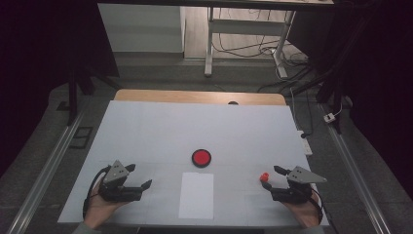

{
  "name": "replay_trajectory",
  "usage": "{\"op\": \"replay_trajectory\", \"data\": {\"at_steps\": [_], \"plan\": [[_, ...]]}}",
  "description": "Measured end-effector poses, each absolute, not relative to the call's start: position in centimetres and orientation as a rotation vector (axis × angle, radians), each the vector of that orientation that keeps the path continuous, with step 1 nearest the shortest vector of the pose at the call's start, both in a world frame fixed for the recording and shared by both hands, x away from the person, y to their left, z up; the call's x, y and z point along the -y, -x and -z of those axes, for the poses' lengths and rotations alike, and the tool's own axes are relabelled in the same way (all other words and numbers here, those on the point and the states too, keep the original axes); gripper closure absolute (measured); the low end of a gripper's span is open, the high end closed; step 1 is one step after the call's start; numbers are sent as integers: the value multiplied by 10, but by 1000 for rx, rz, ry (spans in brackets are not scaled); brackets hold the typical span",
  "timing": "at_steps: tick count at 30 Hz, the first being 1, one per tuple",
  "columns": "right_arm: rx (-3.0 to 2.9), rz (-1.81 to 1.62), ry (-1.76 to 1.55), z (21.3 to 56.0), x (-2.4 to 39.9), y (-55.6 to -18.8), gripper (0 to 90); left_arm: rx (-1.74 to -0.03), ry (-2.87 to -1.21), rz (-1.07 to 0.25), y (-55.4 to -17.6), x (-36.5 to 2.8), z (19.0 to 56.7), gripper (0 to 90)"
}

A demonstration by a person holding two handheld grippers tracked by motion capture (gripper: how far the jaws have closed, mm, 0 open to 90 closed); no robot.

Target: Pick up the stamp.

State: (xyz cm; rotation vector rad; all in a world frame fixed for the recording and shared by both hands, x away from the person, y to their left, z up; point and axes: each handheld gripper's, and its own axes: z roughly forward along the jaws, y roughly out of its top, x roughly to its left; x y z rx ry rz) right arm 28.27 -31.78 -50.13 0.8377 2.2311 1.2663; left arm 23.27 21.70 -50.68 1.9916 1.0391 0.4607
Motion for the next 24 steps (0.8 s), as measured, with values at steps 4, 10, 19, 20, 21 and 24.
{"op": "replay_trajectory", "data": {"at_steps": [4,10,19,20,21,24], "plan": [[-2234,-1266,-846,502,318,-283,261,-1042,-1997,-455,-234,-217,508,176],[-2226,-1267,-845,498,316,-284,271,-1043,-2000,-451,-235,-216,509,176],[-2237,-1227,-867,484,307,-290,287,-1043,-2014,-439,-240,-214,512,177],[-2237,-1227,-867,484,307,-290,287,-1043,-2014,-439,-240,-214,512,177],[-2249,-1204,-901,480,304,-292,291,-1042,-2016,-439,-240,-214,512,177],[-2270,-1171,-943,478,301,-295,306,-1044,-2020,-437,-241,-213,513,177]]}}
